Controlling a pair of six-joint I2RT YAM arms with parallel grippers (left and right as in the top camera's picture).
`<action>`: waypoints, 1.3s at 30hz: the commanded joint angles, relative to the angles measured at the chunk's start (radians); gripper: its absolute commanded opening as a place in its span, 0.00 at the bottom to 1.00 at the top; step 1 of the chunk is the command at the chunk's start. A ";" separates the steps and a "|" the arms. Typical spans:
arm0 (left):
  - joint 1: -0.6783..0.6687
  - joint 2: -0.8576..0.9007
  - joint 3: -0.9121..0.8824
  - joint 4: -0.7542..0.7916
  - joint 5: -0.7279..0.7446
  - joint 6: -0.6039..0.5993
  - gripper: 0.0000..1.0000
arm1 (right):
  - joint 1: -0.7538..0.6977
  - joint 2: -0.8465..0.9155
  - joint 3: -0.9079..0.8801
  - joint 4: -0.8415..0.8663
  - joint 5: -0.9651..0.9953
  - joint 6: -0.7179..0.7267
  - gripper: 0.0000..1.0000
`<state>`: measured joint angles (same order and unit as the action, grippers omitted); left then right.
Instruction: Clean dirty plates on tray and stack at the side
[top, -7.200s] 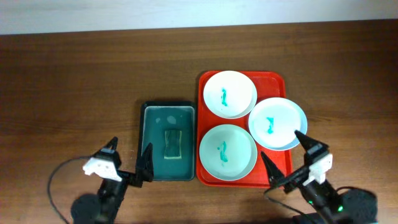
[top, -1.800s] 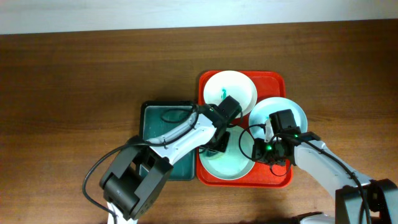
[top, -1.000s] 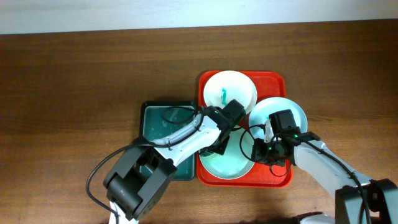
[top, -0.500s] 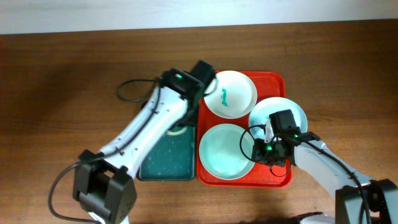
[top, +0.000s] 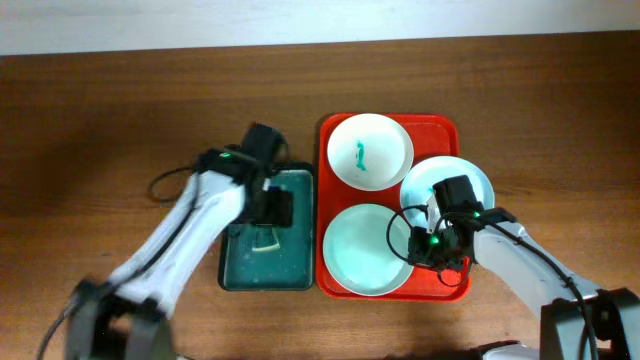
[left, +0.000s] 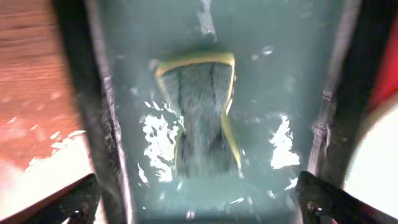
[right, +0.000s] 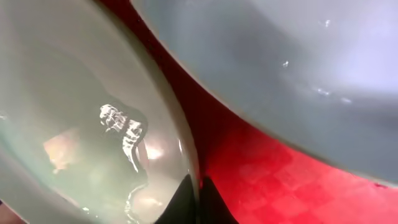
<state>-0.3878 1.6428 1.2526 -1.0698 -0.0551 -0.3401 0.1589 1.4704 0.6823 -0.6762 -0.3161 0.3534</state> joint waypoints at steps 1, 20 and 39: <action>0.103 -0.268 0.007 -0.045 0.015 0.005 0.99 | -0.002 -0.045 0.206 -0.192 -0.030 -0.031 0.04; 0.214 -0.562 0.007 -0.077 0.011 0.005 0.99 | 0.665 0.087 0.476 0.024 0.782 0.186 0.04; 0.214 -0.559 0.007 -0.079 0.011 0.005 0.99 | 0.994 0.027 0.502 0.180 1.462 -0.092 0.04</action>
<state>-0.1780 1.0874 1.2552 -1.1488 -0.0483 -0.3401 1.1473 1.5223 1.1561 -0.5163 1.0943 0.2783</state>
